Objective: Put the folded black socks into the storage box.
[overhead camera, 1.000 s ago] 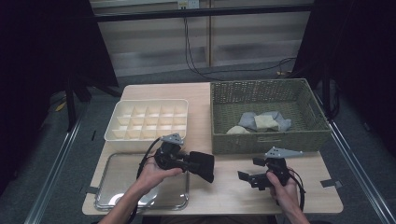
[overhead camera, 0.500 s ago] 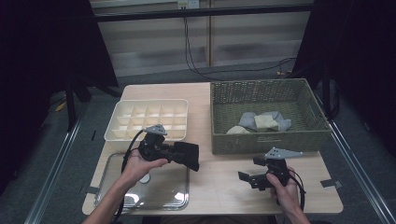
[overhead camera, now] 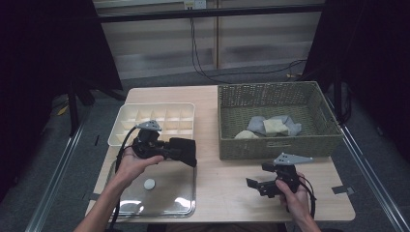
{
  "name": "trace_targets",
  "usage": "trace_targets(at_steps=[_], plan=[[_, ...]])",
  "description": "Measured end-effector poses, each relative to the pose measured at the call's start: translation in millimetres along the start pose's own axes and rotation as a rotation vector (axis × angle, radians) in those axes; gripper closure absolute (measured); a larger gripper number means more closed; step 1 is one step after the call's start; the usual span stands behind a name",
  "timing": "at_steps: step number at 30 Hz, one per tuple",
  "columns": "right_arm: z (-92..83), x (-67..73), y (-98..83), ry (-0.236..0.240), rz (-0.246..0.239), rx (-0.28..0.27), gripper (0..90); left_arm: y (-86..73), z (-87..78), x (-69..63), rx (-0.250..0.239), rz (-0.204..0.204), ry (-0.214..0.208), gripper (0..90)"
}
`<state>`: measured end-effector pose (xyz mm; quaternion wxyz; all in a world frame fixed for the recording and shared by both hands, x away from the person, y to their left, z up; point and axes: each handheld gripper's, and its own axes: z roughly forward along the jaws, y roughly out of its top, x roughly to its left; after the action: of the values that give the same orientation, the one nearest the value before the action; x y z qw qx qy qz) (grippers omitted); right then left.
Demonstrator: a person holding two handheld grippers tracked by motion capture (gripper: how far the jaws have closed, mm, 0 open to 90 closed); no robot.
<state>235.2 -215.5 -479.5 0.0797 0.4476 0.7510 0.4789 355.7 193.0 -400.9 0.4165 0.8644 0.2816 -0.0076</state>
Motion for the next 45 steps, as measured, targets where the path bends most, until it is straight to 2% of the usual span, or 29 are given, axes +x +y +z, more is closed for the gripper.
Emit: trace_targets(at_steps=[5,15,22,27,29,39,44,45], plan=[[0.4,-0.5,0.1,0.004,-0.002,0.000,7.4,5.3,-7.8,5.9,0.008,-0.002,0.032,59.5],[0.5,-0.3,0.2,0.002,-0.002,0.002,7.4,15.6,-17.6,13.0,0.020,0.012,0.061,59.5],[0.3,0.5,0.3,0.008,-0.002,0.007,7.4,20.8,-24.7,21.7,0.013,0.003,0.087,59.5],[0.6,0.8,0.3,0.011,-0.005,0.008,7.4,23.6,-26.9,28.3,0.028,-0.004,0.106,59.5],[0.7,0.5,0.3,0.009,-0.006,0.009,7.4,24.5,-26.9,31.0,0.032,-0.008,0.103,59.5],[1.2,0.3,0.4,0.004,-0.007,0.009,7.4,35.8,-21.8,43.5,0.076,-0.017,0.140,59.5],[1.1,0.2,0.4,0.004,-0.006,0.009,7.3,41.6,-17.1,49.6,0.126,0.004,0.173,59.5],[1.1,0.2,0.4,0.004,-0.007,0.010,7.3,42.1,-15.0,49.9,0.120,-0.007,0.182,59.5]])
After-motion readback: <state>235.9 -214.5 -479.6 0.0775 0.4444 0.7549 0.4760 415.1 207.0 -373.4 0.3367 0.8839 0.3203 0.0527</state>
